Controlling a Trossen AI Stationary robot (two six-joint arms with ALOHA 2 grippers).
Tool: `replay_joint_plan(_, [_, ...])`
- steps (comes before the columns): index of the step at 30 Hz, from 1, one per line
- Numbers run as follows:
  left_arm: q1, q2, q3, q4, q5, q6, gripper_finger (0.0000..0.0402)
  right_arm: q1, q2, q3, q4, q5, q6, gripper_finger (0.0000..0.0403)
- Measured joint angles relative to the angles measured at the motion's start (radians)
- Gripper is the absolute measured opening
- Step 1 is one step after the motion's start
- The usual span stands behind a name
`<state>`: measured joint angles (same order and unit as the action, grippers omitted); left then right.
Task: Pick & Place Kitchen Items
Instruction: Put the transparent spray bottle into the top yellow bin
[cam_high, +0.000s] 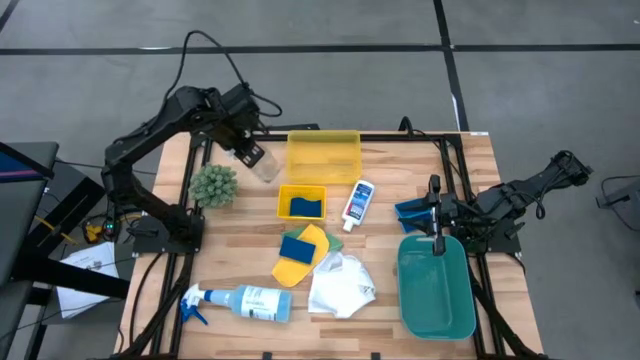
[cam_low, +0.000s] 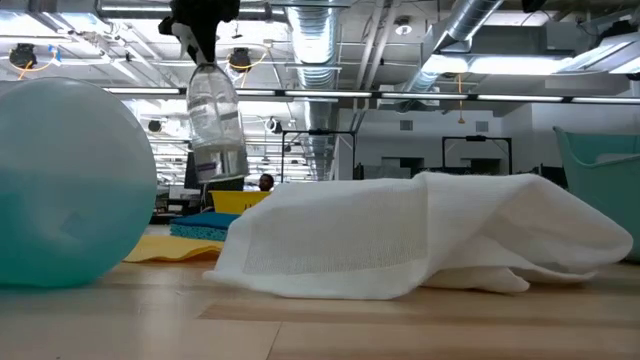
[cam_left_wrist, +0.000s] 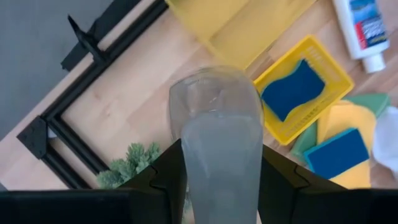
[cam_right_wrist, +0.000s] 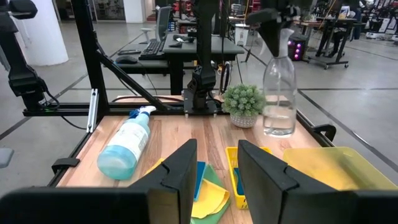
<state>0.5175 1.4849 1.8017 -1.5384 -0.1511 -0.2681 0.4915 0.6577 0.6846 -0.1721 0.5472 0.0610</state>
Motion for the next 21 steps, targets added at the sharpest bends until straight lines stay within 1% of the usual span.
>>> replay_joint_plan(8, [0.0, 0.049, 0.062, 0.016, 0.0, 0.028, 0.0132, -0.002, -0.006, 0.0, 0.001, 0.0, -0.009, 0.0108])
replay_joint_plan(16, [0.0, 0.126, 0.186, 0.022, -0.001, 0.054, 0.0132, -0.002, -0.006, 0.0, 0.0, 0.0, -0.017, 0.0108])
replay_joint_plan(21, [0.0, 0.181, 0.238, 0.024, 0.0, 0.059, 0.0132, -0.002, -0.006, 0.0, 0.0, 0.0, -0.017, 0.0108])
